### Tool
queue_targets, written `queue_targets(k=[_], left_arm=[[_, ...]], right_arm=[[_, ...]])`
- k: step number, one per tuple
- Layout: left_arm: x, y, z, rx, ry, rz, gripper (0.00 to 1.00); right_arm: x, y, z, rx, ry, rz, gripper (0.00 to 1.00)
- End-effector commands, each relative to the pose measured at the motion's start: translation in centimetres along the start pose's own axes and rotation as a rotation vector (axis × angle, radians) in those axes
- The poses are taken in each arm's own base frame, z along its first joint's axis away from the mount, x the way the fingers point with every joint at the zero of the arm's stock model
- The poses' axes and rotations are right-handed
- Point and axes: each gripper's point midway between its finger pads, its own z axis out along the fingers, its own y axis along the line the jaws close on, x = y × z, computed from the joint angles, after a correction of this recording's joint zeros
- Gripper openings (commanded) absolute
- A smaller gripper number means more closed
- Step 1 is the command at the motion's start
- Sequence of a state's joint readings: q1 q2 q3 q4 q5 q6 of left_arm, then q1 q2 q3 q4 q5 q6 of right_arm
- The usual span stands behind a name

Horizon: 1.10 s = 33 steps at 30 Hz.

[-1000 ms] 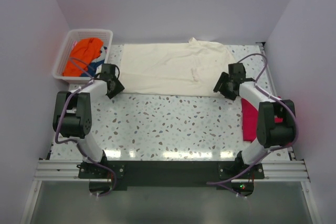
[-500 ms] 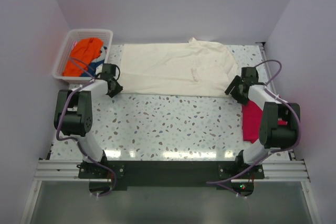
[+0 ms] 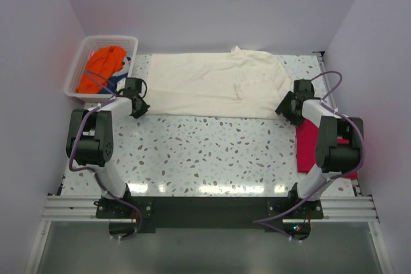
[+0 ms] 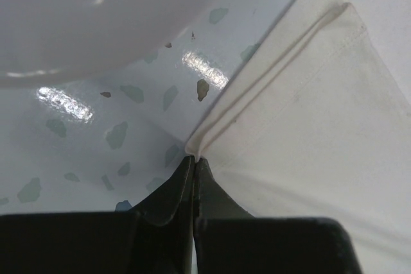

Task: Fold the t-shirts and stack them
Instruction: Fold the tshirt

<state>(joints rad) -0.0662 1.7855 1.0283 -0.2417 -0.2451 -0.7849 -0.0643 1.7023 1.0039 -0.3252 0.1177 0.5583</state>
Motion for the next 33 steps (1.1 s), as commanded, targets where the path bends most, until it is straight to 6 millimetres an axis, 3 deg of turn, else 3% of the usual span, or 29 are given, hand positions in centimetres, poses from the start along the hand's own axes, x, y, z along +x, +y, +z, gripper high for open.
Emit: queue_targets(k=[1, 10, 20, 26, 29, 30, 33], left_arm=[[-2.2, -0.6, -0.3, -0.001, -0.073, -0.024, 0.00], [-2.1, -0.2, -0.4, -0.019, -0.072, -0.024, 0.00], [-1.8, 0.3, -0.3, -0.037, -0.066, -0.018, 0.00], [-2.0, 0.2, -0.3, -0.034, -0.071, -0.016, 0.00], [-2.1, 0.0, -0.2, -0.027, -0.072, -0.015, 0.00], [-2.1, -0.1, -0.2, -0.024, -0.070, -0.016, 0.00], [-2.5, -0.3, -0.8, -0.016, -0.078, -0.020, 0.00]], right_arm=[[-2.6, 0.7, -0.4, -0.014, -0.081, 0.031, 0.69], [-3.3, -0.8, 0.9, 0.014, -0.068, 0.096, 0.67], [-4.1, -0.4, 1.4, -0.036, -0.071, 0.157, 0.67], [-4.5, 0.7, 2.4, -0.073, -0.051, 0.177, 0.52], [-4.7, 1.1, 2.8, -0.082, -0.040, 0.176, 0.29], [-4.7, 1.4, 2.9, -0.092, -0.032, 0.174, 0.15], [-5.2, 1.7, 2.0, -0.104, -0.032, 0.165, 0.01]])
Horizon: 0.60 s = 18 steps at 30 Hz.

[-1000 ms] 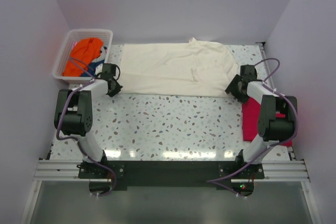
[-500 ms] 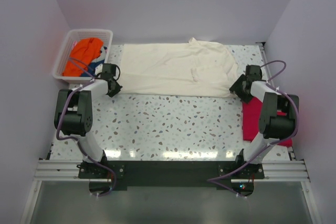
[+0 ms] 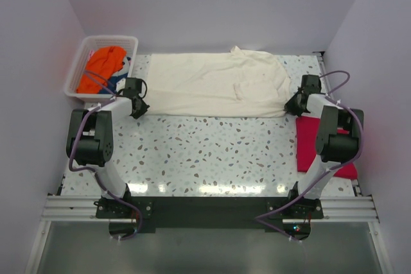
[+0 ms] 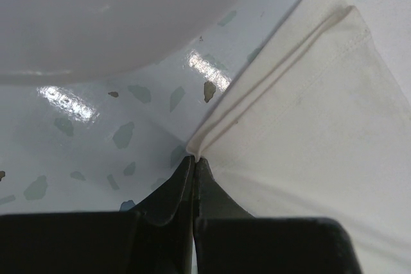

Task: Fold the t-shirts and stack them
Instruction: Fold the tshirt

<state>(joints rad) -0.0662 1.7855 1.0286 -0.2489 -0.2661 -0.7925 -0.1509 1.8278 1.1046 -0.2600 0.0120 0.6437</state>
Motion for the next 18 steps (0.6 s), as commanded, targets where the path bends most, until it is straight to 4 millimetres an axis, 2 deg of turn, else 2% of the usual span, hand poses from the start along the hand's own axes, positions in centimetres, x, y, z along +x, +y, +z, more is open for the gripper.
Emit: queue_targets(k=[1, 7, 8, 15, 17, 18], left_arm=[[-2.5, -0.5, -1.0, -0.003, -0.073, -0.013, 0.00], [-2.7, 0.8, -2.6, -0.027, -0.080, -0.018, 0.00], [-2.7, 0.9, -2.8, -0.029, -0.082, -0.018, 0.00], [-2.1, 3.5, -6.0, -0.038, -0.108, -0.035, 0.00], [-1.0, 5.1, -6.9, -0.060, -0.100, -0.038, 0.00], [-1.3, 5.3, -7.8, -0.050, -0.118, -0.047, 0.00]], right_arm=[[-2.4, 1.8, -1.5, -0.051, -0.054, -0.009, 0.00], [-2.5, 1.6, -5.1, -0.050, -0.055, -0.060, 0.00], [-2.6, 1.6, -6.3, -0.055, -0.066, -0.064, 0.00], [-0.4, -0.2, -10.0, -0.057, -0.072, -0.097, 0.00], [1.5, -1.2, -10.8, -0.063, -0.036, -0.110, 0.00], [1.6, -1.2, -11.8, -0.080, -0.052, -0.119, 0.00]])
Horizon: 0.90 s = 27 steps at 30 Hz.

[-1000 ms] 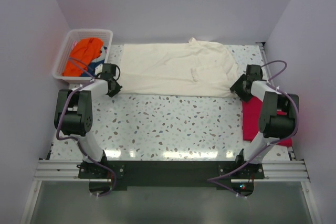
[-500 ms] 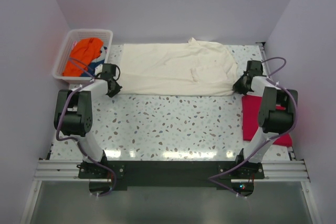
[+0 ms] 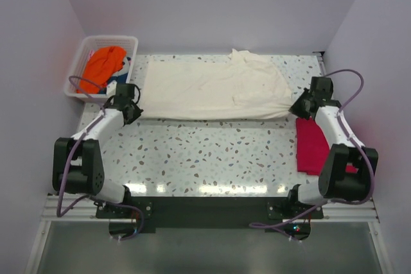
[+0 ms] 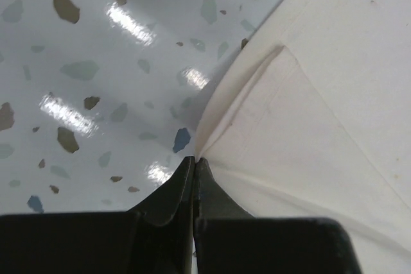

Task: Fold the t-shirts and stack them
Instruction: Fold the tshirt

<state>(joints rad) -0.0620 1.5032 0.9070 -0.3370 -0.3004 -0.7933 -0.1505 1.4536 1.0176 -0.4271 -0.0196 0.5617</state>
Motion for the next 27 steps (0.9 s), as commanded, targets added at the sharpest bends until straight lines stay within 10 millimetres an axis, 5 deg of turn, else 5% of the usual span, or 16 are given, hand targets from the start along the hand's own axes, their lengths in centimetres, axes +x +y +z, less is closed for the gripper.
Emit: queue_targets(k=[1, 10, 16, 19, 22, 24, 27], left_arm=[[0.3, 3.8, -1.9, -0.081, -0.038, -0.019, 0.00], [3.6, 8.2, -5.0, -0.116, -0.030, -0.084, 0.00], [5.5, 9.3, -5.7, -0.110, -0.002, -0.148, 0.00], [6.1, 9.5, -5.7, -0.120, 0.016, -0.166, 0.00], [6.1, 9.0, -5.9, -0.101, 0.032, -0.173, 0.35], [5.4, 8.4, -6.3, -0.068, 0.020, -0.151, 0.55], [1.7, 6.1, -7.8, 0.019, -0.083, -0.117, 0.61]], right_arm=[[2.8, -1.9, -2.3, 0.019, 0.039, -0.036, 0.00], [7.7, -4.7, -5.9, 0.027, 0.106, -0.025, 0.00], [9.6, -5.2, -8.0, 0.017, 0.124, 0.027, 0.00], [9.7, -5.5, -8.6, 0.027, 0.104, 0.041, 0.16], [9.2, -6.1, -8.9, 0.065, 0.081, 0.034, 0.54], [8.5, -5.9, -9.1, 0.061, 0.069, 0.001, 0.70], [6.0, -3.1, -9.3, -0.051, 0.025, -0.051, 0.76]])
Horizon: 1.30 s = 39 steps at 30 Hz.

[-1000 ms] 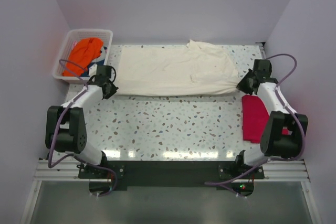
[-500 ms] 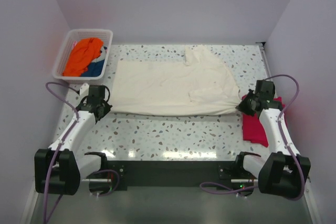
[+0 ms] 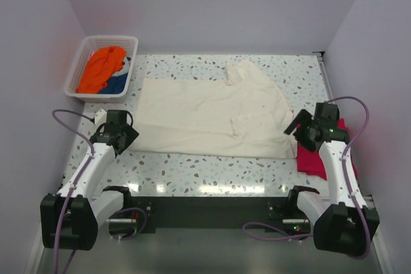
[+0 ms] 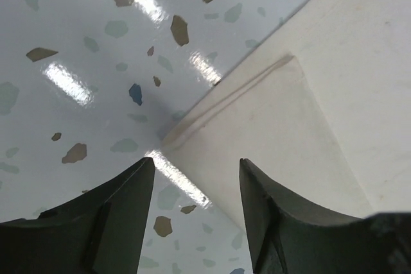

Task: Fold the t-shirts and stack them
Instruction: Fold the tshirt

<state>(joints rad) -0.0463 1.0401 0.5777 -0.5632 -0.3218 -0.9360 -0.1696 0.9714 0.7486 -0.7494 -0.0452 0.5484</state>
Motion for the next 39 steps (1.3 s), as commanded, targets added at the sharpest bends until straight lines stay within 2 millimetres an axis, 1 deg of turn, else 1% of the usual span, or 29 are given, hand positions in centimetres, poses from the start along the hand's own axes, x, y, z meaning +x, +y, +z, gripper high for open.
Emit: queue_targets(k=[1, 2, 3, 4, 5, 6, 7, 8, 9, 10, 11, 12, 13, 14, 15, 16, 17, 18, 19, 20, 21, 22, 23, 24, 25, 26, 27, 35, 39], left_arm=[[-5.2, -3.7, -2.7, 0.132, -0.147, 0.012, 0.61], [-5.8, -4.6, -2.9, 0.160, -0.160, 0.029, 0.61], [-7.5, -7.0, -3.8, 0.239, -0.209, 0.058, 0.61], [-8.0, -8.0, -4.0, 0.261, -0.215, 0.074, 0.61], [-8.0, -9.0, -3.0, 0.251, -0.200, 0.114, 0.61], [-9.4, -11.3, -3.8, 0.289, -0.232, 0.152, 0.61], [-10.1, -12.3, -3.6, 0.275, -0.247, 0.177, 0.61], [-9.6, -13.2, -1.8, 0.240, -0.220, 0.229, 0.61], [-9.7, -14.3, -1.6, 0.229, -0.227, 0.279, 0.61], [-11.7, -16.1, -2.2, 0.226, -0.280, 0.281, 0.61], [-12.1, -16.9, -1.7, 0.215, -0.289, 0.305, 0.61], [-12.9, -18.7, -0.6, 0.209, -0.304, 0.350, 0.60], [-13.5, -19.1, 0.0, 0.175, -0.324, 0.363, 0.59], [-13.0, -19.5, 2.3, 0.136, -0.306, 0.400, 0.59], [-14.4, -21.1, 2.2, 0.142, -0.338, 0.411, 0.58], [-14.8, -21.5, 3.0, 0.115, -0.347, 0.420, 0.57], [-14.1, -21.7, 5.3, 0.075, -0.320, 0.452, 0.55], [-15.3, -23.1, 5.3, 0.077, -0.349, 0.459, 0.53], [-15.5, -23.6, 5.9, 0.068, -0.352, 0.465, 0.52], [-14.8, -23.7, 8.0, 0.033, -0.333, 0.486, 0.50], [-15.8, -24.8, 7.9, 0.034, -0.356, 0.484, 0.50], [-16.1, -25.1, 8.4, 0.024, -0.364, 0.484, 0.50], [-15.5, -25.2, 10.1, 0.002, -0.351, 0.500, 0.49], [-16.4, -26.3, 10.1, 0.014, -0.375, 0.502, 0.49], [-16.6, -26.7, 10.5, 0.007, -0.382, 0.505, 0.49], [-16.0, -26.6, 12.0, -0.015, -0.371, 0.522, 0.49], [-16.6, -27.3, 12.1, -0.013, -0.389, 0.521, 0.49], [-15.5, -27.5, 17.1, -0.047, -0.379, 0.567, 0.50], [-14.5, -27.8, 18.4, -0.019, -0.341, 0.557, 0.50]], right_arm=[[-3.6, 3.4, -0.9, -0.127, -0.083, -0.066, 0.76], [-4.8, 4.7, -0.7, -0.166, -0.118, -0.075, 0.76], [-6.0, 6.1, -0.8, -0.200, -0.145, -0.088, 0.76], [-7.0, 6.9, 0.3, -0.182, -0.155, -0.103, 0.76], [-6.9, 8.4, 0.7, -0.177, -0.151, -0.153, 0.76], [-9.0, 10.5, -0.2, -0.192, -0.200, -0.196, 0.75], [-9.8, 11.2, 0.6, -0.171, -0.209, -0.217, 0.74], [-9.3, 13.4, 2.3, -0.192, -0.176, -0.265, 0.73], [-9.8, 14.5, 3.1, -0.203, -0.173, -0.277, 0.72], [-11.5, 16.1, 3.1, -0.230, -0.206, -0.278, 0.71], [-11.7, 17.4, 5.1, -0.255, -0.185, -0.284, 0.70], [-13.2, 18.8, 5.1, -0.281, -0.217, -0.289, 0.69], [-14.3, 20.0, 5.5, -0.309, -0.249, -0.295, 0.68], [-14.7, 20.8, 6.3, -0.324, -0.251, -0.304, 0.66], [-15.7, 21.7, 7.6, -0.329, -0.260, -0.317, 0.66], [-16.4, 22.5, 8.4, -0.339, -0.275, -0.328, 0.65], [-16.9, 23.0, 9.0, -0.343, -0.282, -0.336, 0.65], [-17.6, 23.9, 10.4, -0.343, -0.286, -0.350, 0.64], [-18.3, 24.4, 11.0, -0.348, -0.301, -0.353, 0.64], [-18.9, 24.7, 11.4, -0.350, -0.310, -0.355, 0.63], [-19.8, 25.9, 11.5, -0.370, -0.329, -0.370, 0.63], [-19.7, 25.9, 13.1, -0.365, -0.315, -0.374, 0.62], [-20.0, 26.4, 13.5, -0.377, -0.327, -0.375, 0.62], [-20.6, 27.1, 13.5, -0.394, -0.343, -0.379, 0.62], [-20.5, 27.3, 14.7, -0.397, -0.336, -0.384, 0.62], [-20.6, 27.5, 14.9, -0.402, -0.339, -0.387, 0.62], [-20.8, 27.8, 15.1, -0.407, -0.347, -0.391, 0.62], [-20.1, 27.3, 18.4, -0.396, -0.337, -0.391, 0.61], [-19.6, 26.8, 19.7, -0.383, -0.323, -0.387, 0.61]])
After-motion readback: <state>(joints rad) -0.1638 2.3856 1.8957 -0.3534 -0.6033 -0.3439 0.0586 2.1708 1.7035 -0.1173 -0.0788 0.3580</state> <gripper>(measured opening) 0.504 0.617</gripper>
